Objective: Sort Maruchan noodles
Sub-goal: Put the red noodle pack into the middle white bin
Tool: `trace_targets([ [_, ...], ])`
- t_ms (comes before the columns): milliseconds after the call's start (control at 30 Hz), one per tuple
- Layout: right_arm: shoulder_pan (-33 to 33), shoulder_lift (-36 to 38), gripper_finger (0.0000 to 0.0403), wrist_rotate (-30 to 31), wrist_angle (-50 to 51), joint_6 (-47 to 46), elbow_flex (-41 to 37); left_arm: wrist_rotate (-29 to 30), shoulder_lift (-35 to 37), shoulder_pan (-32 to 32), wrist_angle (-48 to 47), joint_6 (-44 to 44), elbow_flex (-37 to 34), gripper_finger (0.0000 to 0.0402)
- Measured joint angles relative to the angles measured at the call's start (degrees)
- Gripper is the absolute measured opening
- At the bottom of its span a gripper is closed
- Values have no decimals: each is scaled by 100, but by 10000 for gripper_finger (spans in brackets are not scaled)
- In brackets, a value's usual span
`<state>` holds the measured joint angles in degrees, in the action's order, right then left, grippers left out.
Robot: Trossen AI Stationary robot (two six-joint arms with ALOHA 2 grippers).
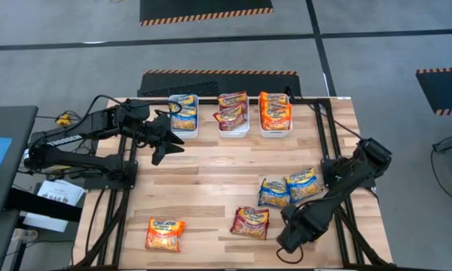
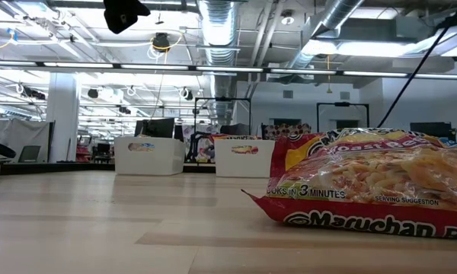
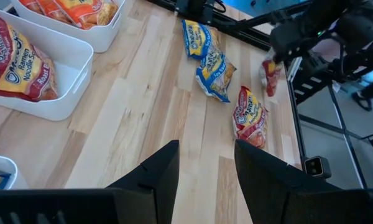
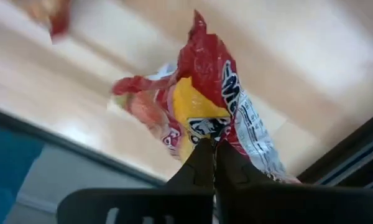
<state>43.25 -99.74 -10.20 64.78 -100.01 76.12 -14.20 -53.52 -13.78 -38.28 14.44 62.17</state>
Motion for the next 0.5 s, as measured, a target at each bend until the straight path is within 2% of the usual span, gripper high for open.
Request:
trace_targets([
  [500, -601, 4, 6, 974, 2159, 822, 1439, 0, 0, -1, -1, 0, 0, 142],
])
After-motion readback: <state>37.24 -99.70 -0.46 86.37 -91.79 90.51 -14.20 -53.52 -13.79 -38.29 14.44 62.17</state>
